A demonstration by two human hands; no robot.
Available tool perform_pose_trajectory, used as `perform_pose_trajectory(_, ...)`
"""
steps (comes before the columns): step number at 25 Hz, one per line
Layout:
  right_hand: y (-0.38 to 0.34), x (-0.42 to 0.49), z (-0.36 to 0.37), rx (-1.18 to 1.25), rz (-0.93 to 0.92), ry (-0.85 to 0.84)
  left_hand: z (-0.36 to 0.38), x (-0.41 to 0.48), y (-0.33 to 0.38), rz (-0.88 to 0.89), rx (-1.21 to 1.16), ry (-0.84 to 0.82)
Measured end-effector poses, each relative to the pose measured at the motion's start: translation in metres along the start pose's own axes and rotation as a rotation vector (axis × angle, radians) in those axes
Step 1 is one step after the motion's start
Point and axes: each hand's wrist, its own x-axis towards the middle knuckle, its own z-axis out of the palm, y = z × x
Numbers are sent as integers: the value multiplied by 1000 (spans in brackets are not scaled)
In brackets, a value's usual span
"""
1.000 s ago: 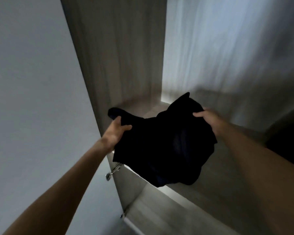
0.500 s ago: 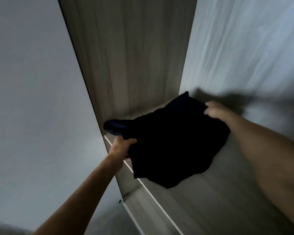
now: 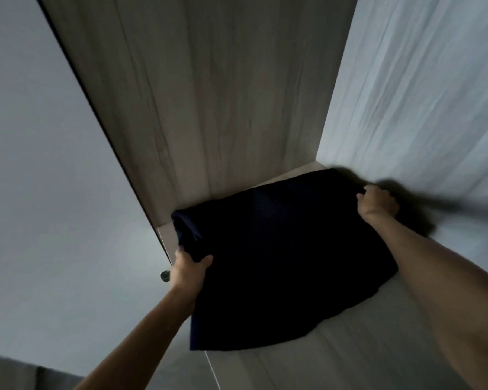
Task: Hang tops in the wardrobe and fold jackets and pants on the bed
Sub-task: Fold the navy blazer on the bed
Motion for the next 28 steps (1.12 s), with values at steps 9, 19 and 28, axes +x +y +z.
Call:
perform_pose_trajectory(9, -29, 70, 42, 50, -154, 92, 19, 6, 17, -16, -34, 82)
perform_pose_trajectory(19, -55, -62, 68, -136, -851, -22, 39, 3, 4, 681, 961, 30)
perform_pose_trajectory(28, -54, -186, 63, -130, -945, -259, 17, -11, -2, 716, 1151, -175)
